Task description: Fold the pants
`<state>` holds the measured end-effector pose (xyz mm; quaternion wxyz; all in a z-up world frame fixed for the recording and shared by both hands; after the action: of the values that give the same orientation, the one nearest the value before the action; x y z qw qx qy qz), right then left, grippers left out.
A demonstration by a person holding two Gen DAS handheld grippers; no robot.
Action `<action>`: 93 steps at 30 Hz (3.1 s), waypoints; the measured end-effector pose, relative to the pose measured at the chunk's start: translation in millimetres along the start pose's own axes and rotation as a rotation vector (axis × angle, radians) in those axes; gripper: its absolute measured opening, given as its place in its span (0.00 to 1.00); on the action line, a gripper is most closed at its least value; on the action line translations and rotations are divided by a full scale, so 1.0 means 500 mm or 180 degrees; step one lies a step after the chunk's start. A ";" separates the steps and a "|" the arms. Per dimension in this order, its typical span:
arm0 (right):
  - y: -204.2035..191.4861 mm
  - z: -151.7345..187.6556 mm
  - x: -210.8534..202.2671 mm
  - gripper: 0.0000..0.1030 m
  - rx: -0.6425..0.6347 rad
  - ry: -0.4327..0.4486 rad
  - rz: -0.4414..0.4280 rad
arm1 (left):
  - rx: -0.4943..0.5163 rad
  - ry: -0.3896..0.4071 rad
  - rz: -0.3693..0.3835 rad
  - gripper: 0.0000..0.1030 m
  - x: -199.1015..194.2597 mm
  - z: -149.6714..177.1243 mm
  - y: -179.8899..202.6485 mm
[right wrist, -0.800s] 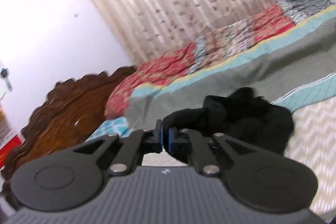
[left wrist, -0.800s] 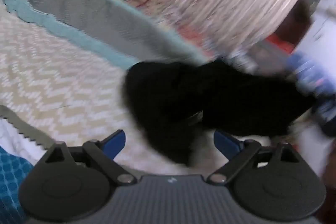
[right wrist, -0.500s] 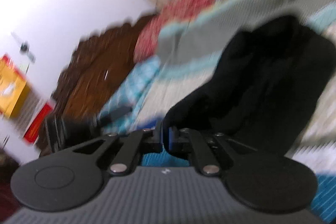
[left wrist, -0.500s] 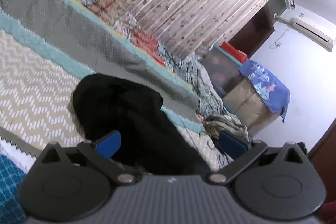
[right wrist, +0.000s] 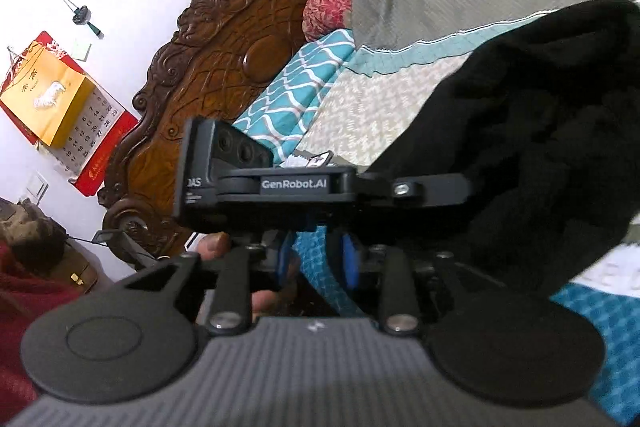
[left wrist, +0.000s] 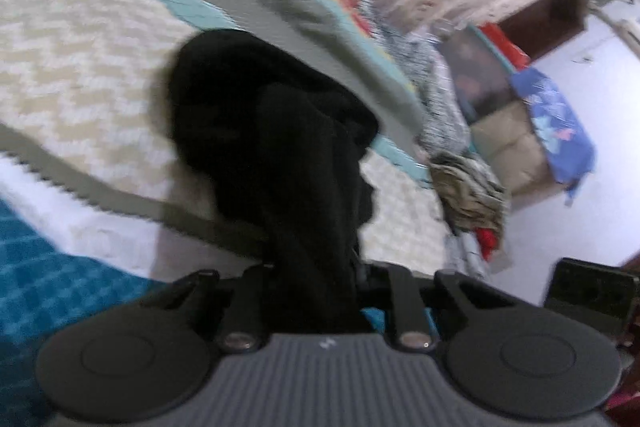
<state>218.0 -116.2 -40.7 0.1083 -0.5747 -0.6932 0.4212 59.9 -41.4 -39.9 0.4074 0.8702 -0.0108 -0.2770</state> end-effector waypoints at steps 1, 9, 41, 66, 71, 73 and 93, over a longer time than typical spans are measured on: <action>0.007 -0.017 -0.018 0.30 -0.0066 0.0047 0.0043 | -0.0070 -0.0019 -0.0088 0.16 -0.009 -0.001 -0.012; 0.064 -0.266 0.051 0.87 -0.1081 0.0201 0.1155 | -0.0055 -0.0051 -0.0200 0.16 -0.061 0.052 0.001; 0.090 -0.328 -0.454 0.16 0.0557 0.2230 0.1518 | 0.1173 0.1657 -0.0190 0.14 -0.411 -0.260 0.234; 0.415 -0.048 -0.483 0.48 0.0855 0.1731 0.2843 | 0.0106 0.1898 -0.0924 0.14 -0.399 -0.256 -0.015; 0.423 -0.046 -0.431 0.48 0.0791 0.1452 0.2812 | -0.0109 0.2200 -0.1201 0.14 -0.481 -0.273 -0.057; 0.430 -0.041 -0.418 0.48 0.0771 0.1332 0.2806 | -0.0201 0.2163 -0.1186 0.14 -0.490 -0.272 -0.077; 0.432 -0.168 -0.439 0.13 0.0231 0.1619 0.3296 | -0.0011 0.1817 -0.1365 0.14 -0.420 -0.287 -0.083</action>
<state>493.3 -275.9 -68.1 0.0709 -0.9182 -0.2589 0.2914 -55.8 138.6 103.7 0.3280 0.8943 0.2868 -0.1020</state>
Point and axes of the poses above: each gripper's, at about its wrist camera, not at the fingertips, and x roughly the way its jaws point, y to its right, z to its underside, the point moved 9 cm from there along x, roughly the way its jaws point, and after that the axes turned 2 degrees about y, right-handed, at the moved point
